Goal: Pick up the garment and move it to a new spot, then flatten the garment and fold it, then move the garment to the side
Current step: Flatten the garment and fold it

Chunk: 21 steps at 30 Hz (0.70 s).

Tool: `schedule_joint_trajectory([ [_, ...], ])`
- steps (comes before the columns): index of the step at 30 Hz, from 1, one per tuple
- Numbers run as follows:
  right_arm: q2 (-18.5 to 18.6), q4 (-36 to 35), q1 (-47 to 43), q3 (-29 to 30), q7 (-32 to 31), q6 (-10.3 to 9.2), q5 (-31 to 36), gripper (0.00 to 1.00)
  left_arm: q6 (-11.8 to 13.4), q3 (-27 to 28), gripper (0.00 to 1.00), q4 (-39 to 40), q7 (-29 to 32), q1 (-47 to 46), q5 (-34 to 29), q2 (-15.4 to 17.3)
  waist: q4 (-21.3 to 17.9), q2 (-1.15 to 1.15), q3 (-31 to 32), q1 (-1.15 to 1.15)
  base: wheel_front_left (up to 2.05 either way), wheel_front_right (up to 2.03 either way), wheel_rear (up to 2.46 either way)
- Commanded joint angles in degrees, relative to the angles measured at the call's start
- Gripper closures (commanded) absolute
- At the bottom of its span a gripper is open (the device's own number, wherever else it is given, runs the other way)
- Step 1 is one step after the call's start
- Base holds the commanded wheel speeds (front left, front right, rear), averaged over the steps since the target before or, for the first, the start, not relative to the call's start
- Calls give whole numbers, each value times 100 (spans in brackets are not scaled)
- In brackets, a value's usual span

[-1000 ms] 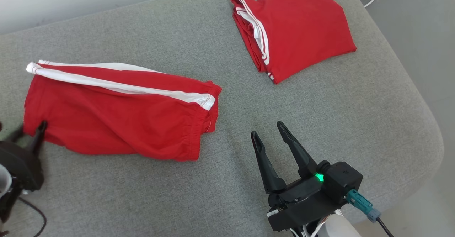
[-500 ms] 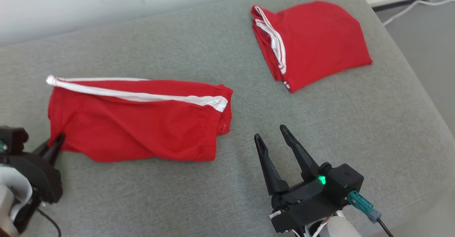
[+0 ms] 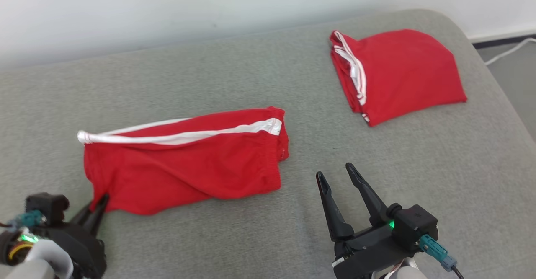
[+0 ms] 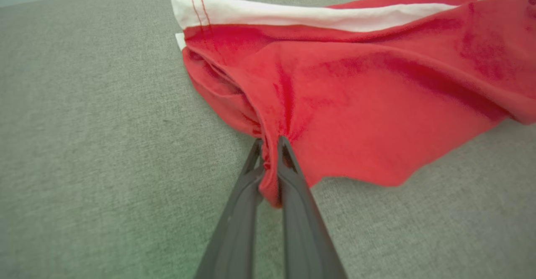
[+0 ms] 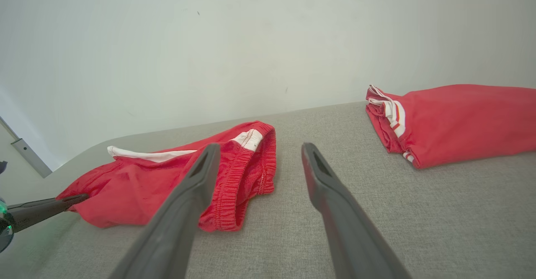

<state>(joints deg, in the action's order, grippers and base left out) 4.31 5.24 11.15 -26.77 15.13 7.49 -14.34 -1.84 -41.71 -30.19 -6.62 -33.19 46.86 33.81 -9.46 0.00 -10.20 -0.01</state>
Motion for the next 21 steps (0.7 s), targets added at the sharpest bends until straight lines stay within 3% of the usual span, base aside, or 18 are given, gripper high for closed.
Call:
schedule_joint_trajectory([
  [1,49,34,-65,11,8,0,26,0,84,-45,100,107,-32,198,-19,9,175,0,119,1,0,0,0],
  [11,80,119,-93,18,8,0,25,0,318,-66,98,529,-101,551,56,-4,311,0,176,1,0,0,0],
  [12,85,134,-90,15,8,0,15,0,345,-57,44,540,-165,558,29,-17,314,0,183,1,0,0,0],
  [13,89,146,-85,9,8,0,5,0,372,-39,0,540,-246,568,-5,-28,315,0,192,1,0,0,0],
  [16,100,177,-79,5,8,0,-18,0,461,21,0,545,-505,617,-57,-86,322,0,218,1,0,0,0],
  [20,115,195,-119,76,8,0,-17,0,780,175,0,666,-777,691,-316,-141,366,0,240,1,0,0,0],
  [21,122,196,-130,144,8,0,6,0,955,304,0,803,-832,774,-482,-163,408,0,255,1,0,0,0],
])
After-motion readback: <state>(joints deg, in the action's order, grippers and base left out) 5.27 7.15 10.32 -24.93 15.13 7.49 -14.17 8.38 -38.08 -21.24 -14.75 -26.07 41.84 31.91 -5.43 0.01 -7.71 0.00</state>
